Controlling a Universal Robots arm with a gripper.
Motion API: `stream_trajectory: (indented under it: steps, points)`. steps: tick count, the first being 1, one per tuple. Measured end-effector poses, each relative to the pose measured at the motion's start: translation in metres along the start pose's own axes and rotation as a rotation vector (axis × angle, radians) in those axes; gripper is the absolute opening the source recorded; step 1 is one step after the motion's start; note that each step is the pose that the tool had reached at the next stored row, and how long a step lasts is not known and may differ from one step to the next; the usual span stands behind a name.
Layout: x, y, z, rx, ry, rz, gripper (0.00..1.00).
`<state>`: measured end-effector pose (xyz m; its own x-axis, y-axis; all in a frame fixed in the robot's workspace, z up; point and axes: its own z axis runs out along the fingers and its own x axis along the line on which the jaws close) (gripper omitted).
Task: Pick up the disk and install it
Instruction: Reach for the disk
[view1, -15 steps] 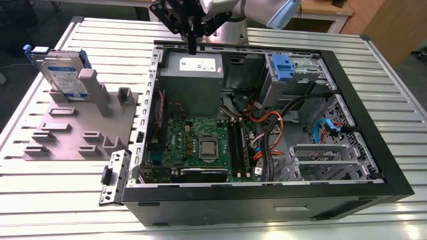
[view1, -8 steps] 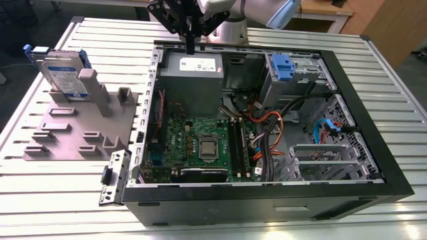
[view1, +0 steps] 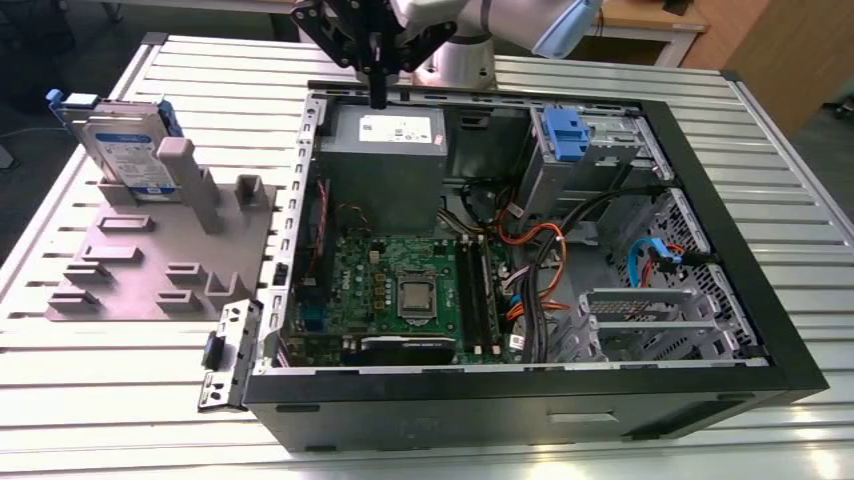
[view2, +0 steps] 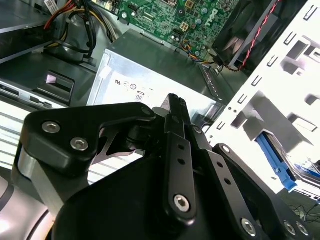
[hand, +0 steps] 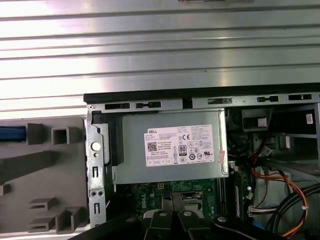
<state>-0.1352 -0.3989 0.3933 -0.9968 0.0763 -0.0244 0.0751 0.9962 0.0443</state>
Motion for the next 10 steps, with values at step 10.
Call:
stream_trajectory:
  steps: [10]
  points:
    - [0.0056, -0.0004, -0.0001, 0.0, 0.0, 0.0, 0.11]
